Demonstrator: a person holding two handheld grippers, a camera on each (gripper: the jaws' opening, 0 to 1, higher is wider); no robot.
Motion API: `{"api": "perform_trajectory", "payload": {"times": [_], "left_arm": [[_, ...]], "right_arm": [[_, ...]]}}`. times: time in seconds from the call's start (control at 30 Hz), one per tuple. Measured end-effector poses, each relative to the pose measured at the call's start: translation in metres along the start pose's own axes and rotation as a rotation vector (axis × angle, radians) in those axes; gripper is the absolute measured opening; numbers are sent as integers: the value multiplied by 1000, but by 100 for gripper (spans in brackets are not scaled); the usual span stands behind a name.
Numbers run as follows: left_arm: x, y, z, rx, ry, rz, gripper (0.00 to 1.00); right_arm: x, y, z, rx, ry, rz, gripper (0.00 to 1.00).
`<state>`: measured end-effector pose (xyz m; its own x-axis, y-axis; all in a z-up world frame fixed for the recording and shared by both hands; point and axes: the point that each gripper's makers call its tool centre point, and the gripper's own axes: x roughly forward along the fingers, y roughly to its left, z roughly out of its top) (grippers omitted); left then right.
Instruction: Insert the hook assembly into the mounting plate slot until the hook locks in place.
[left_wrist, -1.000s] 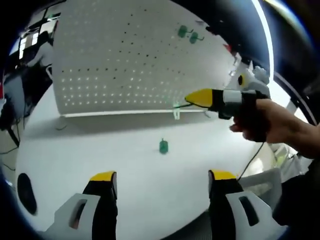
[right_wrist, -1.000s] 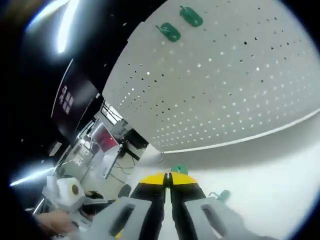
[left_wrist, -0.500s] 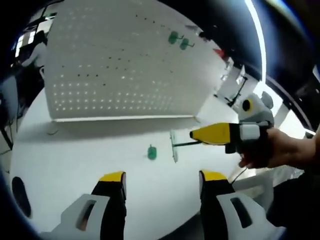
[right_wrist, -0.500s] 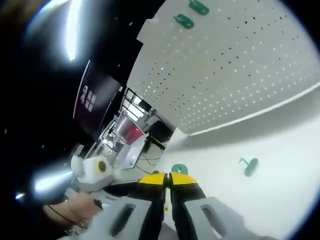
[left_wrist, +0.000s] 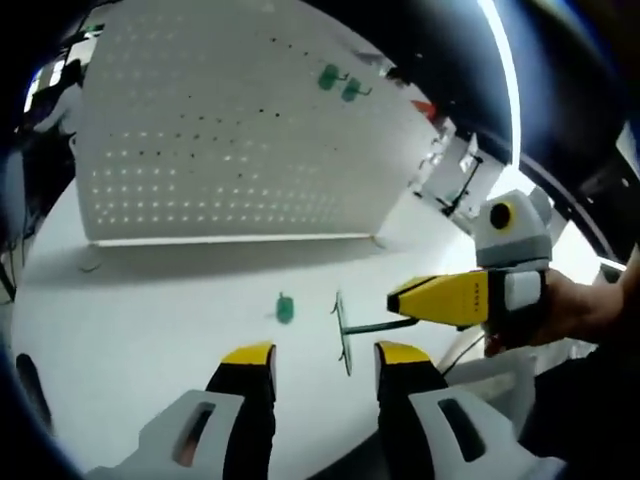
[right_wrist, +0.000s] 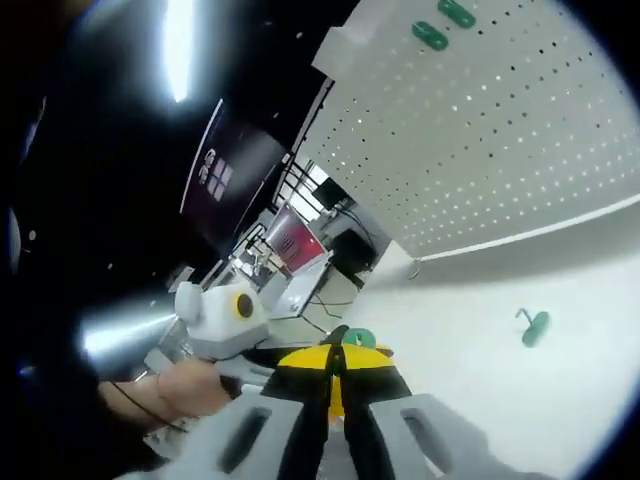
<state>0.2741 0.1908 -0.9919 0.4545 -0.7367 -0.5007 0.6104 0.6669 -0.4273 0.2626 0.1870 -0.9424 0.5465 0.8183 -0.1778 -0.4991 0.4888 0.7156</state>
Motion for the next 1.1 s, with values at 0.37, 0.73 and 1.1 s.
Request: {"api": "perform_trajectory", "payload": {"times": [0.37,0.73,1.1], "left_arm": [[0,-10,-2,12,9,-50,12],[1,-15,-3,-4,9,-72,5],[-2,-15,3,-4,-19,-66,2]], "right_arm": [[-2,3,-3,-3,0,11,0],[-3,4,-1,-21,2,11,0],[-6,5,0,-32,-6,4,0]]}}
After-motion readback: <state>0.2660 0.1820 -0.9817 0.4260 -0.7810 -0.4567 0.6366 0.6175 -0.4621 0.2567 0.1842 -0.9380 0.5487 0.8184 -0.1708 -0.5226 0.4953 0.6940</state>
